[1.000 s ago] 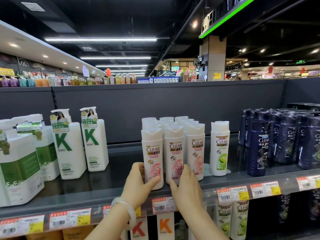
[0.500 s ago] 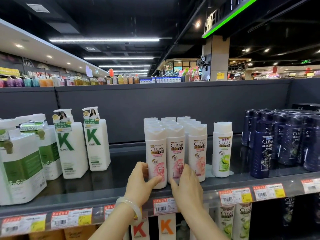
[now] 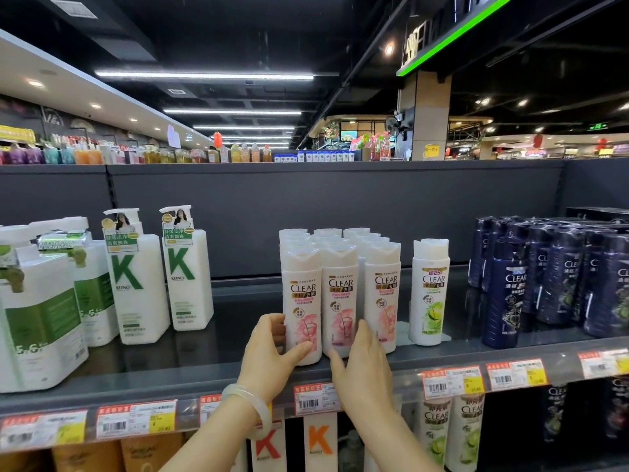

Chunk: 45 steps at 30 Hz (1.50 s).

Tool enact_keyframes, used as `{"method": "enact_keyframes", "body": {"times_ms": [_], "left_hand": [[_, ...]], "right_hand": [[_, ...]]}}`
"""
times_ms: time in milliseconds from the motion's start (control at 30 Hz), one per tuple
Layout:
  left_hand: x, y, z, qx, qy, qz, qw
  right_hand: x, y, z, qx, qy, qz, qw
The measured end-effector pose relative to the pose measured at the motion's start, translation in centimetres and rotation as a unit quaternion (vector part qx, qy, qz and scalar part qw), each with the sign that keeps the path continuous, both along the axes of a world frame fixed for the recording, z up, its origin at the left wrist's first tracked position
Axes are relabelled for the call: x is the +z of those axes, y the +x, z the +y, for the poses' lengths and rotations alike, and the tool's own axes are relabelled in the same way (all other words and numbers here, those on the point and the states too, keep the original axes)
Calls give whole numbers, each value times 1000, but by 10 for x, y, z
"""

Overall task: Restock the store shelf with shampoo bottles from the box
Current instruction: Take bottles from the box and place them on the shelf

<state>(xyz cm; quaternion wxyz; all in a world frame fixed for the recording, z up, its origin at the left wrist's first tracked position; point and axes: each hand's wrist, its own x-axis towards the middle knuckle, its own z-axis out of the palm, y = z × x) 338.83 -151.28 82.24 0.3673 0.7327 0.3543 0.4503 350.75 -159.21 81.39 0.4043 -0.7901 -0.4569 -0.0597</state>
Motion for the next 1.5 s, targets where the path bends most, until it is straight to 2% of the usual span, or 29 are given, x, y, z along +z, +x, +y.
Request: {"method": "enact_keyframes", "body": {"times_ms": [67, 200, 367, 533, 700, 767, 867, 933, 1000, 1200, 1500], "left_hand": [[-1, -2, -3, 19, 17, -2, 1000], [-5, -7, -9, 78, 76, -3, 994], [-12, -15, -23, 120, 138, 23, 983], [-25, -30, -45, 129, 196, 99, 967], [-63, -77, -68, 194, 241, 149, 939], [-87, -107, -78, 218, 202, 207, 932], [-125, -153, -103, 228, 84, 363, 900], [-148, -184, -121, 248, -15, 449, 858], [-164, -211, -138, 271, -76, 505, 816], [-202, -289, -185, 293, -186, 578, 738], [-270, -455, -271, 219, -357, 609, 673]], "right_hand": [[-1, 3, -6, 31, 37, -10, 999], [-3, 7, -15, 95, 93, -108, 985], [-6, -2, -20, 150, 136, -174, 964], [-17, -24, -25, 248, 115, -200, 941], [-46, -63, -20, 368, 90, -186, 906], [-64, -85, -19, 414, 21, -184, 891], [-100, -125, -23, 482, -116, -192, 847], [-120, -151, -28, 502, -171, -214, 820], [-138, -178, -34, 519, -214, -228, 795], [-187, -251, -54, 540, -307, -299, 724], [-262, -404, -97, 589, -422, -338, 600]]}}
